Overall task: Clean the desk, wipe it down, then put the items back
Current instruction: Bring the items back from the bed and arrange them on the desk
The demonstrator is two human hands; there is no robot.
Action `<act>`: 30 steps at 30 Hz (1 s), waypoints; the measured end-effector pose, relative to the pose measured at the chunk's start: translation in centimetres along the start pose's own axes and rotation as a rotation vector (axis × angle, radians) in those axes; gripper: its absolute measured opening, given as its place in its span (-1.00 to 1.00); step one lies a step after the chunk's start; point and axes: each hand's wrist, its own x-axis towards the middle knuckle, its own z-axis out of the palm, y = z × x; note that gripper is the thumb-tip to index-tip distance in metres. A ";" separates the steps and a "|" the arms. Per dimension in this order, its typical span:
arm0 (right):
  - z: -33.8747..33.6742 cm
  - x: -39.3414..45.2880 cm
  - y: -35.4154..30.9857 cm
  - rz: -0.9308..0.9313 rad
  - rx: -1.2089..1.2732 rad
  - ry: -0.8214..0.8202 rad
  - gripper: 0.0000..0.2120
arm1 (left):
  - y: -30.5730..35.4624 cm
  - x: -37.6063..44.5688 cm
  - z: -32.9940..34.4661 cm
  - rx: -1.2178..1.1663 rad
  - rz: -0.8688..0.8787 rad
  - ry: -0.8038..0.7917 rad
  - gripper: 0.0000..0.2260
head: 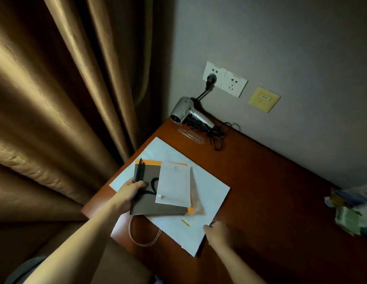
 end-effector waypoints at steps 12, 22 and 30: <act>0.2 0.6 -5.5 0.057 0.827 -0.260 -0.87 | 2.1 1.3 1.5 0.277 0.051 -0.269 -0.88; 2.5 0.8 -7.0 0.039 0.775 -0.236 -0.94 | 3.4 2.5 3.1 0.963 0.387 0.137 -0.60; 2.9 0.7 -8.1 0.005 0.465 -0.091 -0.85 | 1.4 3.2 3.1 1.146 0.471 0.165 -0.58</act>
